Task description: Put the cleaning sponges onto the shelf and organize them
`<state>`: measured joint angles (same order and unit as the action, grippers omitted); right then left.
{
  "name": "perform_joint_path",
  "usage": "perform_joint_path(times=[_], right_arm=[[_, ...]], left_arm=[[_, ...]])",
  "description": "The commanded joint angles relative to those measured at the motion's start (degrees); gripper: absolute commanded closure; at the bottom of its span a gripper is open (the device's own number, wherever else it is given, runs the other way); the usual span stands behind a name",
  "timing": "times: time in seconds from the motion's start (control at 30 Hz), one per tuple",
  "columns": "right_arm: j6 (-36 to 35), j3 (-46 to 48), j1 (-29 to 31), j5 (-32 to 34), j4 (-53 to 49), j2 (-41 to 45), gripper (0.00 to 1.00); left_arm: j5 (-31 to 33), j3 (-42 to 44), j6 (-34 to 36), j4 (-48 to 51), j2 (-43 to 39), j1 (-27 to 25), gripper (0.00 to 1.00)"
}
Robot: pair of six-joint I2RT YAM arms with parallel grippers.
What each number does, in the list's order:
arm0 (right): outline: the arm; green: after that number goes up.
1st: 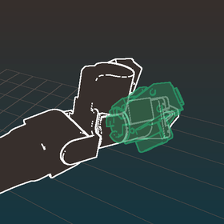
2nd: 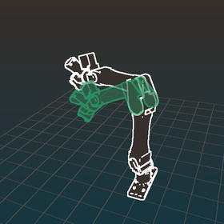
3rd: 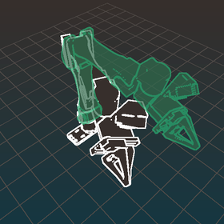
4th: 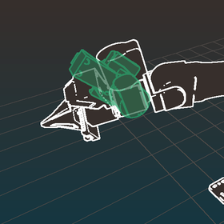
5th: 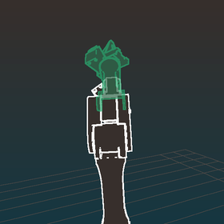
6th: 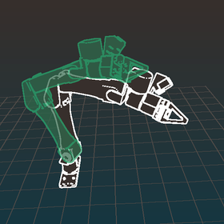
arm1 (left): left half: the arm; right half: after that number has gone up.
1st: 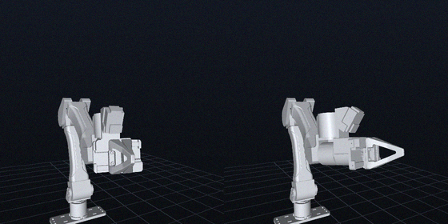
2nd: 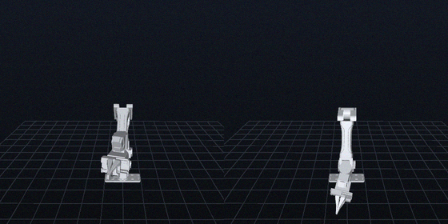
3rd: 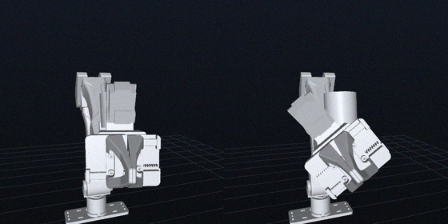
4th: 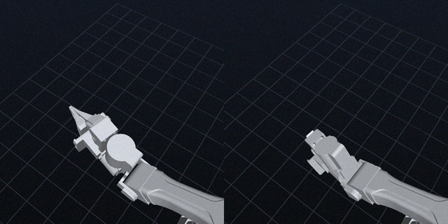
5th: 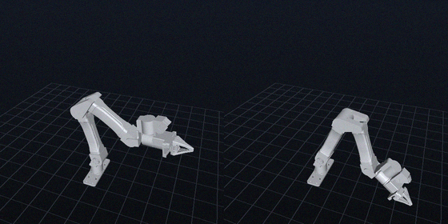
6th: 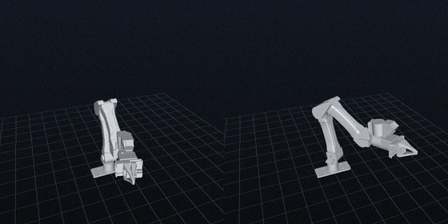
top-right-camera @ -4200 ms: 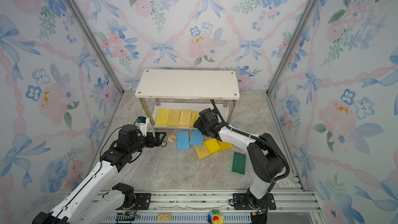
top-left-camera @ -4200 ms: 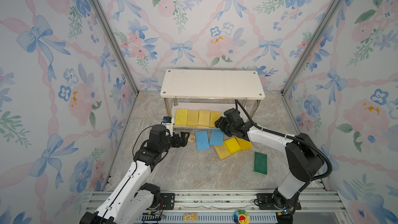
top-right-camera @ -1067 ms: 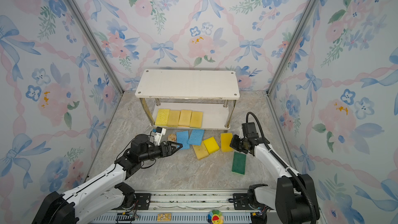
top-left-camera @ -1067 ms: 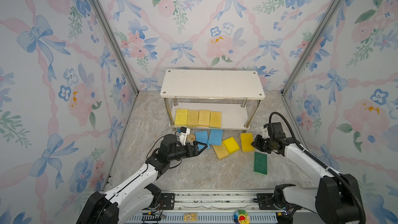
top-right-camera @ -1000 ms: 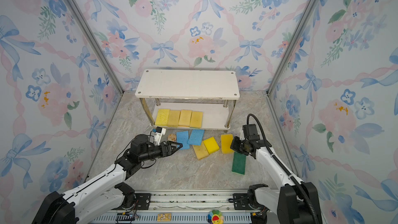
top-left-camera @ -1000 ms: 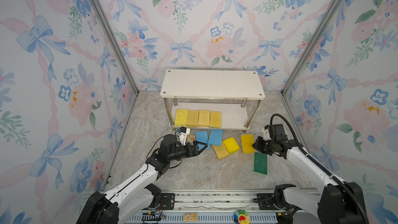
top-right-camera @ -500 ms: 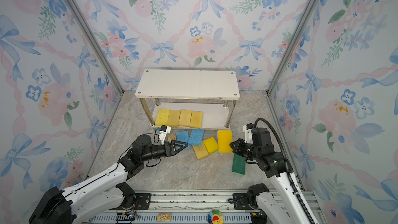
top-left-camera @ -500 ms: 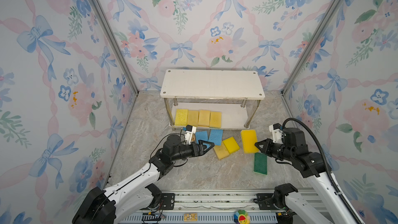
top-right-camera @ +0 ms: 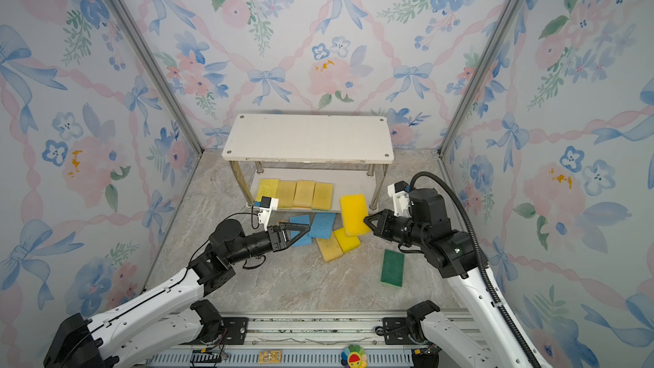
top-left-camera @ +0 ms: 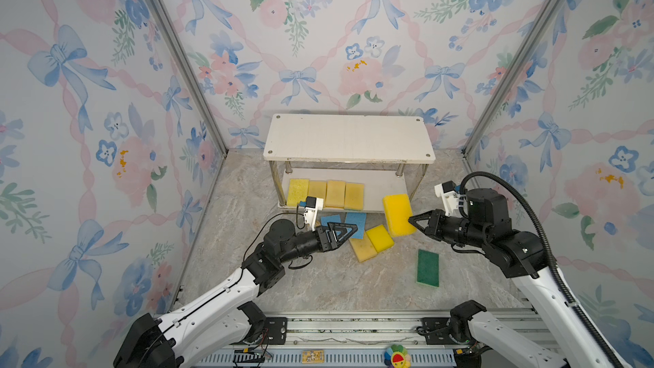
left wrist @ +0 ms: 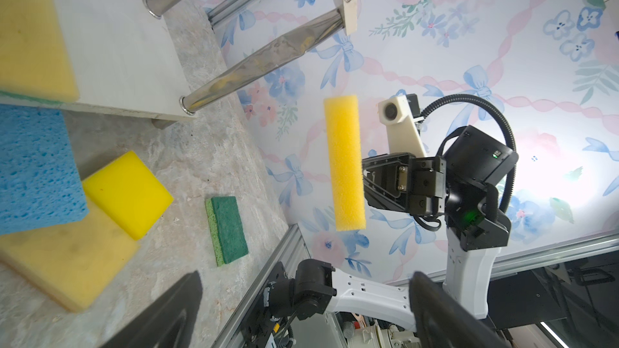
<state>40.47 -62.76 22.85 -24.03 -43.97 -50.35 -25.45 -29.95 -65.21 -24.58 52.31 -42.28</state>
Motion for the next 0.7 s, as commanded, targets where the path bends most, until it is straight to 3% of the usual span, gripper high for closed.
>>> perform_joint_path(times=[0.0, 0.43, 0.67], right_arm=[[0.4, -1.7, 1.0, -3.3, 2.3, -1.4, 0.91], [2.4, 1.9, 7.4, -4.0, 7.8, -2.9, 0.91], [2.6, 2.7, 11.2, -1.7, 8.2, -2.7, 0.91]], left_arm=[[3.1, -3.1, 0.2, -2.6, 1.8, -2.0, 0.02], [4.1, -9.7, 3.4, -3.6, 12.2, -5.4, 0.02], [4.1, -12.0, 3.6, -3.9, 14.5, -5.7, 0.18]])
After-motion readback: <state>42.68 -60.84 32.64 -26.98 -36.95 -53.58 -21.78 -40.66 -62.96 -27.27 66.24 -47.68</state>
